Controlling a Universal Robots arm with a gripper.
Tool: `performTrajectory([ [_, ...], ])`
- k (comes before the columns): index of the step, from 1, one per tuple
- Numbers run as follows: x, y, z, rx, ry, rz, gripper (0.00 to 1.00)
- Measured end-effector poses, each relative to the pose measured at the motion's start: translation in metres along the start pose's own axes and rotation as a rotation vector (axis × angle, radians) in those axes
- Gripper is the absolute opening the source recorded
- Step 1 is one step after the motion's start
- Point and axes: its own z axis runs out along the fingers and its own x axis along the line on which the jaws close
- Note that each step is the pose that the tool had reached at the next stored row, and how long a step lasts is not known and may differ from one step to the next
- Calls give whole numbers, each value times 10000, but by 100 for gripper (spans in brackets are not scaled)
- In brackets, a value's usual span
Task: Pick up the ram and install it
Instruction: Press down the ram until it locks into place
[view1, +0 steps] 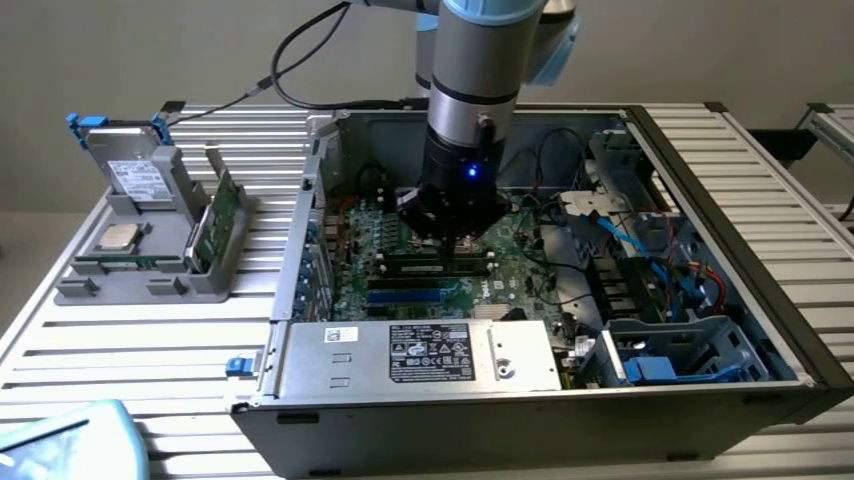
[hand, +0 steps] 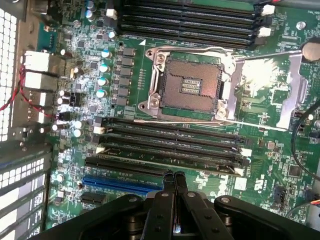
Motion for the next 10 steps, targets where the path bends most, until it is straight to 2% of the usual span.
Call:
performTrajectory([
  [4,0,0,1,-37,-6,634,11],
  [10,0,0,-2,-38,-6,645,11],
])
